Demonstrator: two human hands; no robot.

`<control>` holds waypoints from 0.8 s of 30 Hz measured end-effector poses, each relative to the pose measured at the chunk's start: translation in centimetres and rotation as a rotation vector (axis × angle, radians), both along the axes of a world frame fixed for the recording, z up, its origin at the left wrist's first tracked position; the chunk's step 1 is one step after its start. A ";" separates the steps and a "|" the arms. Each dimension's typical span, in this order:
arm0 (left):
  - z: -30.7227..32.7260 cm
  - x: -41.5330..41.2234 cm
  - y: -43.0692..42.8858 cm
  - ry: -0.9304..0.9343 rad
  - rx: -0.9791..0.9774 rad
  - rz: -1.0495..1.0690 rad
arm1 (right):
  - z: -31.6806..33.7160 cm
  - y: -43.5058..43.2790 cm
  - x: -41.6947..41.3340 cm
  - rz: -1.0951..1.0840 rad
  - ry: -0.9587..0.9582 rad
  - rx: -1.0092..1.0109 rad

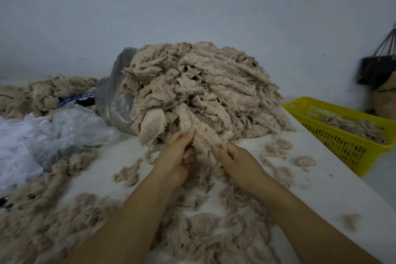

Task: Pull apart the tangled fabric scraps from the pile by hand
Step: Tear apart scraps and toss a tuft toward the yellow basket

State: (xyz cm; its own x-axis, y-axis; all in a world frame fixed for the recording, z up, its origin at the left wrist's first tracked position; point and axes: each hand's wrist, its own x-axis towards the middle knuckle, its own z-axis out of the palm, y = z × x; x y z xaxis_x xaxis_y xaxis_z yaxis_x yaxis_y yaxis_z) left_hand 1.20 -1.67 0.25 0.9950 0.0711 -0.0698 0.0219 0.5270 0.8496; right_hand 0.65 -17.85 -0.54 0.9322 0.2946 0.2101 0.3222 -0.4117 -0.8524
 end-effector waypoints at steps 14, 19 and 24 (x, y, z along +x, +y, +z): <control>0.3 -0.1 0.4 -0.071 0.126 -0.037 | 0.8 -3.0 0.7 -0.199 0.131 0.116; 0.1 -2.3 -2.1 -0.345 0.835 -0.193 | 0.5 -1.3 0.3 0.149 0.249 0.349; -0.1 -2.8 -2.7 -0.460 1.060 -0.420 | 0.4 -1.2 0.6 0.054 0.363 0.559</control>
State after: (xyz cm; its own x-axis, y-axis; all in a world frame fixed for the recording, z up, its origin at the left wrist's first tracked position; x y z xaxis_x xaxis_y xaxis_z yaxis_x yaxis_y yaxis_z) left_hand -1.63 -4.36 0.18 0.8710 -0.4529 0.1905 -0.3912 -0.4046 0.8266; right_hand 1.26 -19.03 -0.14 0.9596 0.2807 0.0209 -0.0172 0.1324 -0.9911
